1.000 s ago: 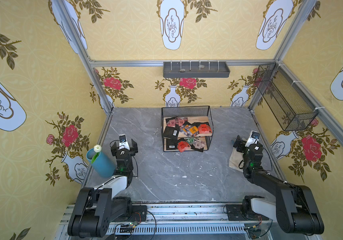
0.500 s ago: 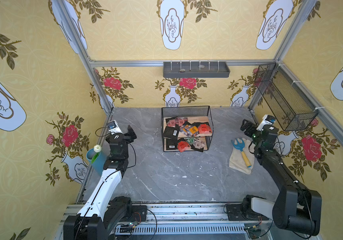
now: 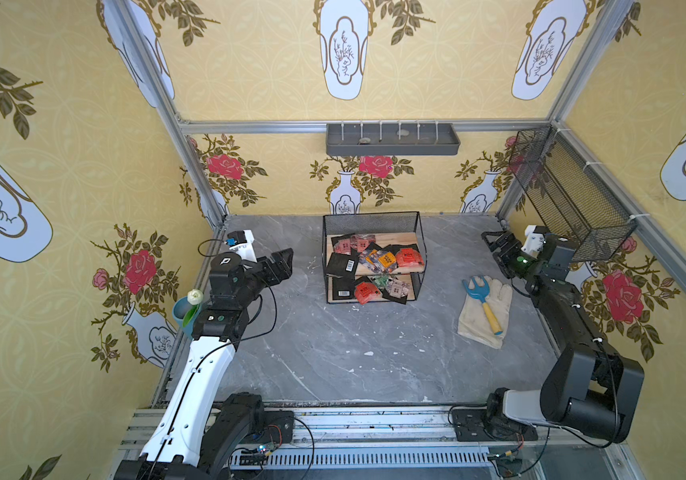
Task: Remove the tea bags from the shelf
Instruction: Pick up the tea bag from the shelf.
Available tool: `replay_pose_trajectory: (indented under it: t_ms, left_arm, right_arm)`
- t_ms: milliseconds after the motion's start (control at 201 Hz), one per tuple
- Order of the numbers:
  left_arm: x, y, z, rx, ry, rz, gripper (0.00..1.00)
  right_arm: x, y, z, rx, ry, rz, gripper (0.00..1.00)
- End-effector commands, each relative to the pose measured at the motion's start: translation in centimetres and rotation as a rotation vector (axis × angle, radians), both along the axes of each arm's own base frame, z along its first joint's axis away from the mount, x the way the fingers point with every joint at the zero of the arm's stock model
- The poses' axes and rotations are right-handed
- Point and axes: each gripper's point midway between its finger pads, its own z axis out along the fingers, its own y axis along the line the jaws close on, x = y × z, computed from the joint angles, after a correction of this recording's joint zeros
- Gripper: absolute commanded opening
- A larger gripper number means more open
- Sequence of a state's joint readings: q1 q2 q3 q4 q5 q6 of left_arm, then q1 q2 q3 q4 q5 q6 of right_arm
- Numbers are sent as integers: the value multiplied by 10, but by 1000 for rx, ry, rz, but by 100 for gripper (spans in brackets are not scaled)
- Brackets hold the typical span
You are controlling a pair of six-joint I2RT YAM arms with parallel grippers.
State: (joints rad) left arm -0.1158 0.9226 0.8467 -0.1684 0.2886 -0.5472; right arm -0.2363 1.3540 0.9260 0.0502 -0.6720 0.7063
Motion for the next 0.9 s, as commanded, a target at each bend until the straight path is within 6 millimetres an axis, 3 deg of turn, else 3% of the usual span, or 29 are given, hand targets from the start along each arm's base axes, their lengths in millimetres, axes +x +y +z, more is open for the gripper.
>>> replay_pose_trajectory:
  t_ms: [0,259,563,891]
  left_arm:
    - [-24,-24,-12,-5,113,-134,94]
    - [-53,-65,-5,-36,158,-310,84]
    - [-77,-120,-15,2,187,-470,81]
    - [-84,-152,-27,37,220,-552,79]
  right_arm:
    - [-8,14,-7,35,52,74,97]
    - [-6,31,-31,90,145,163,80]
    - [6,87,-59,77,214,349,79]
    - [7,127,-63,107,202,501,76]
